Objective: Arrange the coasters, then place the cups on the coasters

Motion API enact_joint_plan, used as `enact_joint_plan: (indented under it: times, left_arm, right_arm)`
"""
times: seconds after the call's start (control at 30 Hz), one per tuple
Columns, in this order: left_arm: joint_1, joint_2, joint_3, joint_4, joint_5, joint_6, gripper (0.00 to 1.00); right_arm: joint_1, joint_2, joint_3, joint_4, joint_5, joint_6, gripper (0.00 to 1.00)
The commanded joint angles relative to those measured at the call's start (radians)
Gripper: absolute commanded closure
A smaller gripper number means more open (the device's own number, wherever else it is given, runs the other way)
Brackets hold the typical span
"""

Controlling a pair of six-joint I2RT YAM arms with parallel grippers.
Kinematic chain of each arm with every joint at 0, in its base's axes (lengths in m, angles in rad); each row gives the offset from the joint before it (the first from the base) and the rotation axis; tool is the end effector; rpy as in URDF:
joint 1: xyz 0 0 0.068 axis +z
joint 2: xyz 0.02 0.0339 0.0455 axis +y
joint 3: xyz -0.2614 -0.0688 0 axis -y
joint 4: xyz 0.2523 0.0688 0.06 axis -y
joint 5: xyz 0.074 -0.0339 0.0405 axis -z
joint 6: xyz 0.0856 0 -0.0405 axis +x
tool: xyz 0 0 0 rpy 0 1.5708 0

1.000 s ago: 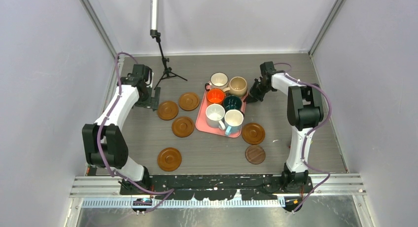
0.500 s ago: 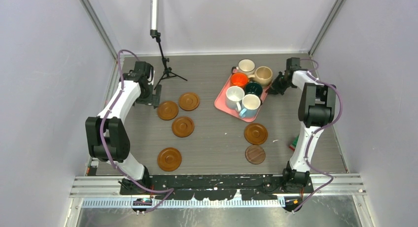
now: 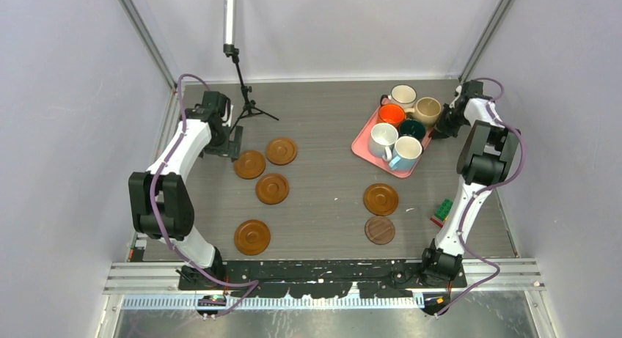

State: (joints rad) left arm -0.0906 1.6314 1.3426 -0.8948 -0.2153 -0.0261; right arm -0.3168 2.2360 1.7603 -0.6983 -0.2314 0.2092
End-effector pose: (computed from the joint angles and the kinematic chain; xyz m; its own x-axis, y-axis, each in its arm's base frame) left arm 0.3545 -0.0138 0.2141 -0.9221 0.0582 -0.3826 -0.0160 0.9821 0.1879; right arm 0.4754 -0.1352 0.1119 -0.8118 0.4789 -0.3341 0.3962 0.8721 0.2872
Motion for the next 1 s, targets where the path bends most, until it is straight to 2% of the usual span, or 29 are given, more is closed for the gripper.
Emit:
enact_joint_plan:
  times: [0.0,0.27,0.5,0.73,0.77,0.97]
  left_arm:
    - [-0.007,0.001,0.030,0.011,0.012,-0.004,0.00]
    - [-0.021,-0.010,0.011,0.014,0.087,0.052,0.00]
    - [-0.069,-0.042,-0.063,0.049,0.103,0.135,0.00]
    - [-0.082,-0.076,-0.105,0.075,0.177,0.194,0.00]
    - [-0.084,-0.076,-0.105,0.077,0.184,0.193,0.00]
    - [-0.091,-0.085,-0.110,0.090,0.254,0.210,0.00]
  right_arm:
    - [-0.053,0.016,0.062,-0.107,0.101,-0.270,1.00]
    - [-0.122,0.032,0.095,-0.174,0.088,-0.465,1.00]
    - [-0.151,0.049,0.148,-0.189,0.104,-0.539,1.00]
    - [-0.169,0.039,0.173,-0.175,0.133,-0.641,0.99]
    - [-0.169,0.039,0.189,-0.175,0.137,-0.638,0.96]
    - [-0.169,0.006,0.307,-0.210,0.107,-0.564,0.60]
